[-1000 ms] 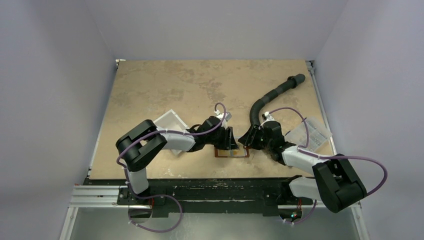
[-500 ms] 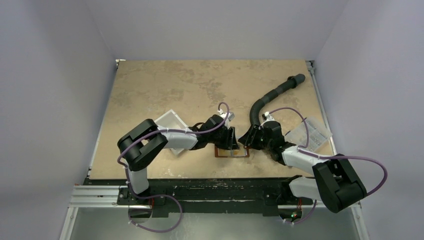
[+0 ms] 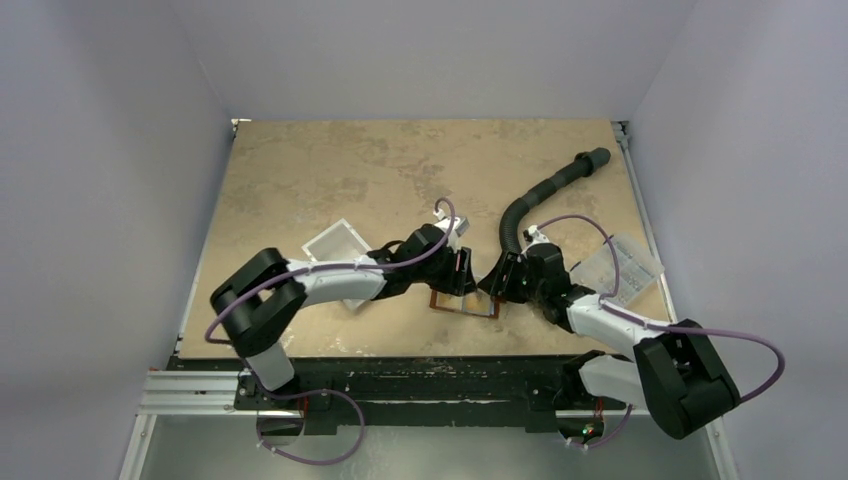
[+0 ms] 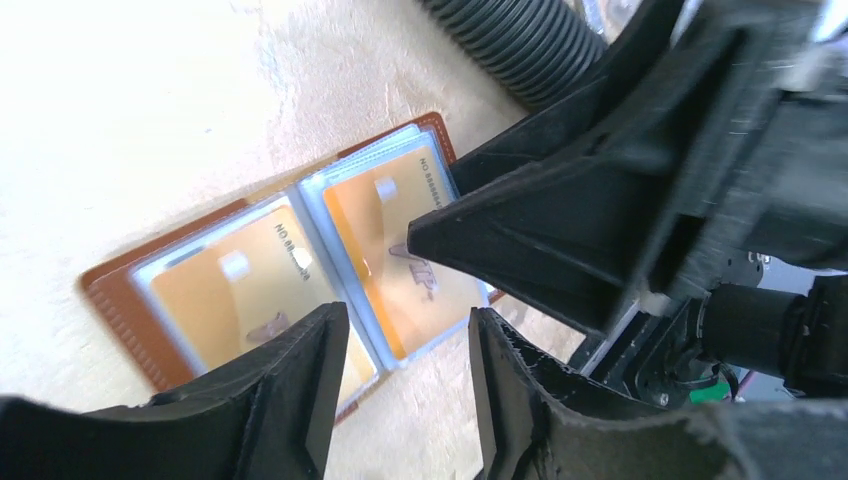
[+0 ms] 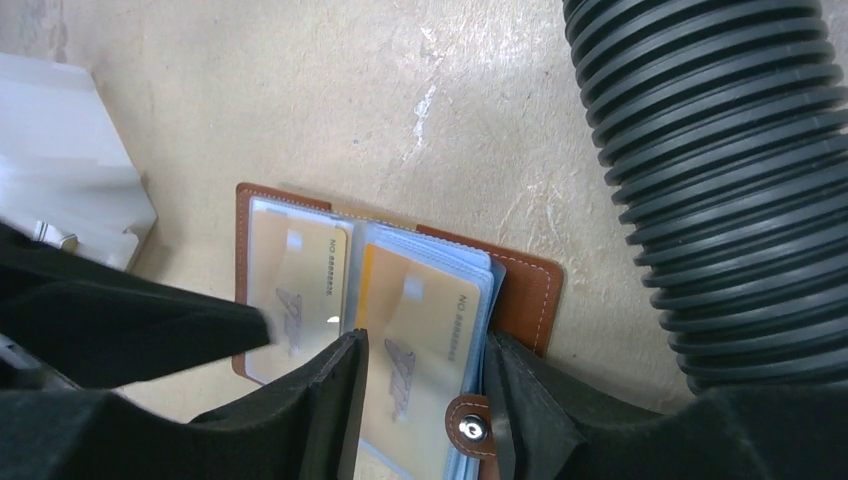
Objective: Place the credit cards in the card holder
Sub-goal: Insert the credit card into the card holder, then close the card holder at the center of the board.
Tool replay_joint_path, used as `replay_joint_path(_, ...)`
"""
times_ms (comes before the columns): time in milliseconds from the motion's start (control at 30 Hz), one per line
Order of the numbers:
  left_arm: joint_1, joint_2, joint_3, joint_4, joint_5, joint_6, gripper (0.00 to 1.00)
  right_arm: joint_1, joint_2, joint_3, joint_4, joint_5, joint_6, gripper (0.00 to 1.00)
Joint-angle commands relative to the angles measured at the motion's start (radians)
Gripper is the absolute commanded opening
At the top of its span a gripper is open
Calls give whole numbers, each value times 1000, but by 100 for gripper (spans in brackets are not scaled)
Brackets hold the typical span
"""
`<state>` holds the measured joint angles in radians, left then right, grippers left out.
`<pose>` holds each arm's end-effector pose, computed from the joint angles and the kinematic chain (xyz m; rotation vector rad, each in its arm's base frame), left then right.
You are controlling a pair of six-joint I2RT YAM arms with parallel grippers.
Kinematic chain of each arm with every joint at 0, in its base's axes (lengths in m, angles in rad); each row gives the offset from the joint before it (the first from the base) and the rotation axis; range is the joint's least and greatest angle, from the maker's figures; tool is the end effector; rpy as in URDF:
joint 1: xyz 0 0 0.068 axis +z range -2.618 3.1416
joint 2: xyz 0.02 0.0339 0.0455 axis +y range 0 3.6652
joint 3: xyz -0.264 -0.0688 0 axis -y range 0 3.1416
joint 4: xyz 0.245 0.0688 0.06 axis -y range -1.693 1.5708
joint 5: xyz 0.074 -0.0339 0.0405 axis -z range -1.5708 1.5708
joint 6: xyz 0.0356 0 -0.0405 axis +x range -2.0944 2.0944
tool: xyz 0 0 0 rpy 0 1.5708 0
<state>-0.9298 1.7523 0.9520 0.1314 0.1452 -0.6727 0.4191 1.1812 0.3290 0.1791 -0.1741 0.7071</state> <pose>0.2154 -0.2973 0.1714 0.3975 2.4060 -0.9709 0.1906 0.0917 0.1448 0.2400 2.3446 0.7792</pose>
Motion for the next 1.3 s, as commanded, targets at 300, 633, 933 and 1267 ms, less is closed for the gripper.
replay_joint_path(300, 3, -245, -156, -147, -113, 65, 57, 4, -120, 39, -208, 54, -56, 70)
replay_joint_path(633, 3, -119, -119, -112, -142, 46, 60, 4, -101, 27, -184, 25, -38, 72)
replay_joint_path(933, 7, -106, -130, -47, -140, 28, 64, 4, -63, 41, -167, 13, -48, 73)
replay_joint_path(1267, 23, -162, -140, 67, 21, -4, 41, 28, 25, 31, -16, -107, -32, 72)
